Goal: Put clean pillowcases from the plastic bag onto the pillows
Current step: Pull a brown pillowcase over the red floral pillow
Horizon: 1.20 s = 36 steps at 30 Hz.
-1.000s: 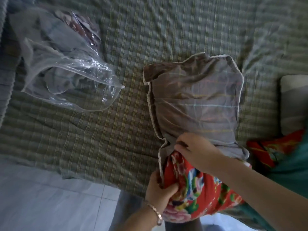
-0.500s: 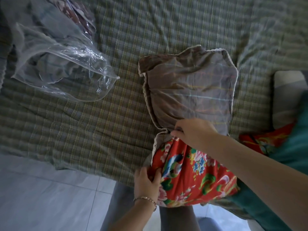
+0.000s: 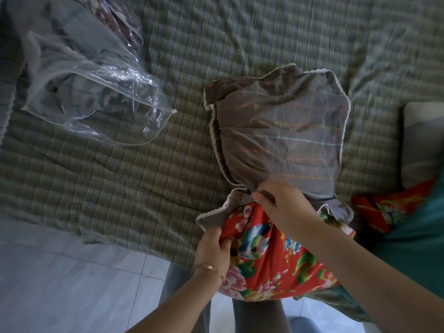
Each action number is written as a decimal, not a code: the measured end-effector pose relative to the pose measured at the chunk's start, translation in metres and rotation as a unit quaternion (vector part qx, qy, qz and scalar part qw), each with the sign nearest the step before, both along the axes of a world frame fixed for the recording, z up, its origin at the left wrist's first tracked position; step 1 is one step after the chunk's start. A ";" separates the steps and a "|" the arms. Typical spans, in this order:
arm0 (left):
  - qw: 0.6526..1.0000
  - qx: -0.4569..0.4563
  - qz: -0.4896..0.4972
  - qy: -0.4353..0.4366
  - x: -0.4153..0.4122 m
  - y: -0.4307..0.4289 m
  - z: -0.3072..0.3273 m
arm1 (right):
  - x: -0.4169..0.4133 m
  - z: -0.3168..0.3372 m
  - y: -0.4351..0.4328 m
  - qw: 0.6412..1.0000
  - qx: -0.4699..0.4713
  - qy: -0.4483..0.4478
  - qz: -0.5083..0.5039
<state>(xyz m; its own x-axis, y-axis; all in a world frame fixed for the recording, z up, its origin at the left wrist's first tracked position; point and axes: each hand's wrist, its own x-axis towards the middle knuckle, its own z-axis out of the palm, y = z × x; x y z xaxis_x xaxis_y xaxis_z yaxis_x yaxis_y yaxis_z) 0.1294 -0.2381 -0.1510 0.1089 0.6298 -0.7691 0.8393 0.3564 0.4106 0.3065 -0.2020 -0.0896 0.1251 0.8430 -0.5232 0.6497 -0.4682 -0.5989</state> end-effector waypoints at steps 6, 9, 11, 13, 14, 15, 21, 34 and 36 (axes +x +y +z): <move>0.977 -0.007 0.022 -0.212 0.005 -0.036 0.033 | -0.028 0.009 0.003 0.987 -0.037 0.030 0.152; 0.971 -0.064 -0.041 -0.227 -0.016 -0.046 0.032 | -0.023 0.009 -0.016 0.958 -0.033 0.041 0.283; 0.977 -0.065 -0.063 -0.191 -0.041 -0.040 0.033 | -0.023 0.008 -0.035 0.929 -0.027 0.025 0.369; 0.989 -0.070 -0.046 -0.119 -0.060 -0.018 0.030 | -0.029 0.006 -0.058 0.904 -0.069 0.004 0.421; 0.994 -0.057 -0.027 -0.087 -0.064 -0.003 0.028 | -0.034 0.005 -0.067 0.898 -0.086 0.004 0.432; 0.996 -0.042 0.000 -0.078 -0.061 0.015 0.026 | -0.039 0.006 -0.075 0.889 -0.118 0.019 0.442; 0.967 -0.090 0.209 -0.111 0.031 0.101 -0.016 | -0.043 -0.013 -0.080 0.921 -0.108 0.046 0.372; 0.970 0.064 -0.209 -0.103 -0.023 0.028 -0.008 | 0.005 -0.032 -0.114 0.995 0.071 -0.038 0.056; 0.921 0.160 -0.336 -0.116 -0.019 0.003 0.006 | 0.032 -0.037 -0.130 0.993 0.038 -0.112 0.010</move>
<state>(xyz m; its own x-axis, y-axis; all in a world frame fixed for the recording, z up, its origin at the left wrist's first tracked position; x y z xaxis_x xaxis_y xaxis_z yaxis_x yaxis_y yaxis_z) 0.1105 -0.2354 -0.1454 0.6948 0.5505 -0.4628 0.7025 -0.3819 0.6005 0.3381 -0.3323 -0.1270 0.2134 0.8828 -0.4185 0.7798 -0.4120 -0.4713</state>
